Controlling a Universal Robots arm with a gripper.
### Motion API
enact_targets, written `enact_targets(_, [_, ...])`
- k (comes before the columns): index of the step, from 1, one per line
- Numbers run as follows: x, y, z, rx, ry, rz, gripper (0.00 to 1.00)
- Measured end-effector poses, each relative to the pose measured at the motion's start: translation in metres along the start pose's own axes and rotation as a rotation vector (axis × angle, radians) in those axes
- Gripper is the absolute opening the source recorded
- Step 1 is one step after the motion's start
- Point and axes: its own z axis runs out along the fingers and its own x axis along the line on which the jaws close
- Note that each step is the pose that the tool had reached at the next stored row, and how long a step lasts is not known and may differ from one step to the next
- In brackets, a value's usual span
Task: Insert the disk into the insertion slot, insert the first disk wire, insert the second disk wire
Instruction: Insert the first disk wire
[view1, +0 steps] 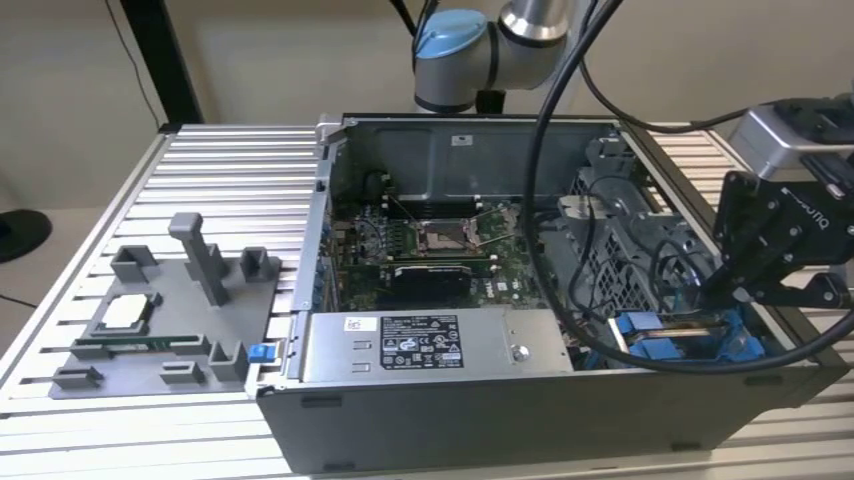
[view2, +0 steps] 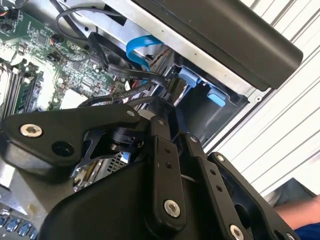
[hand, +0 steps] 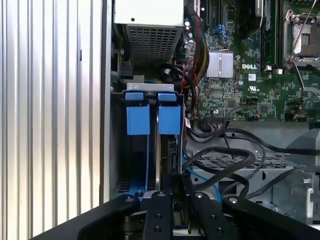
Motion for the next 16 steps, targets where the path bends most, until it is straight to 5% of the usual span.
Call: enact_targets(16, [0.0003, -0.0030, 0.0042, 0.0000, -0.0014, 0.000, 0.00])
